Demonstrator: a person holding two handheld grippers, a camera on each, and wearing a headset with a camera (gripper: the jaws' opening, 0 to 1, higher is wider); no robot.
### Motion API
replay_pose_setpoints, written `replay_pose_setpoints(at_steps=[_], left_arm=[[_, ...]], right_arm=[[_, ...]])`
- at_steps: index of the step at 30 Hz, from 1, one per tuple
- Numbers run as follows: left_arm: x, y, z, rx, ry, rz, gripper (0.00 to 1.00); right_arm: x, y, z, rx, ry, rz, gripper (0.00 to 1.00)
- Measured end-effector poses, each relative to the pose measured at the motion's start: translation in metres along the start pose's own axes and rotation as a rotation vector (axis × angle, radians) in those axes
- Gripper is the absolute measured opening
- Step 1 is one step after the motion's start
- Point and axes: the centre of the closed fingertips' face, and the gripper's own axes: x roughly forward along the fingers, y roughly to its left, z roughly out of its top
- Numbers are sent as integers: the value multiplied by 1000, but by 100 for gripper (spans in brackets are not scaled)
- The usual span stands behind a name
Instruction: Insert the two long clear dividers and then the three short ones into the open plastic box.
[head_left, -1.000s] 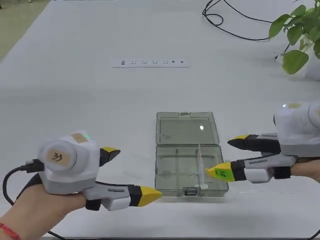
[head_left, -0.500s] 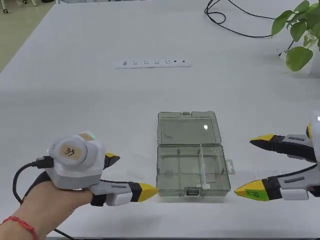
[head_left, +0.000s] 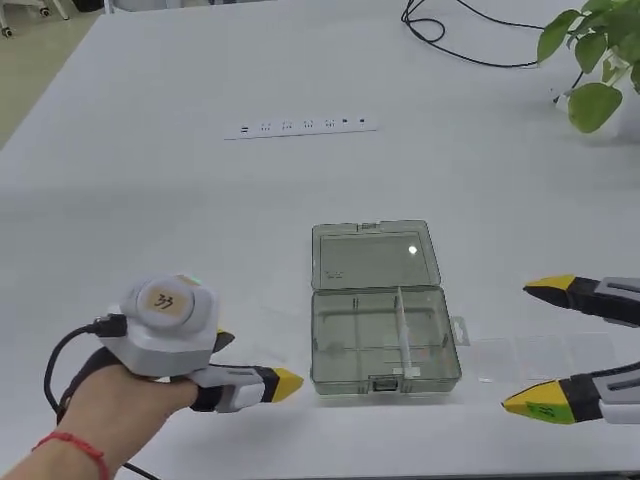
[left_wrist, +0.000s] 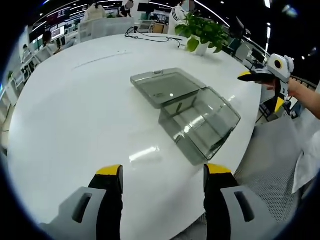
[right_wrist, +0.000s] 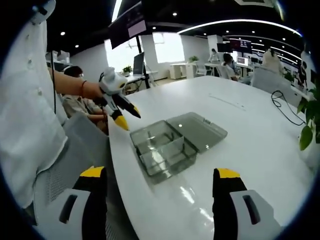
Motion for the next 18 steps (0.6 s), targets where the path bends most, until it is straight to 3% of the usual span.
replay_pose_setpoints(at_steps=[6, 18], left_arm=[[9, 6, -9, 11, 59, 52, 59], [20, 12, -22, 57, 143, 107, 49]], right_arm=[[1, 0, -1, -2, -11, 0, 87], [1, 1, 0, -1, -29, -3, 86]])
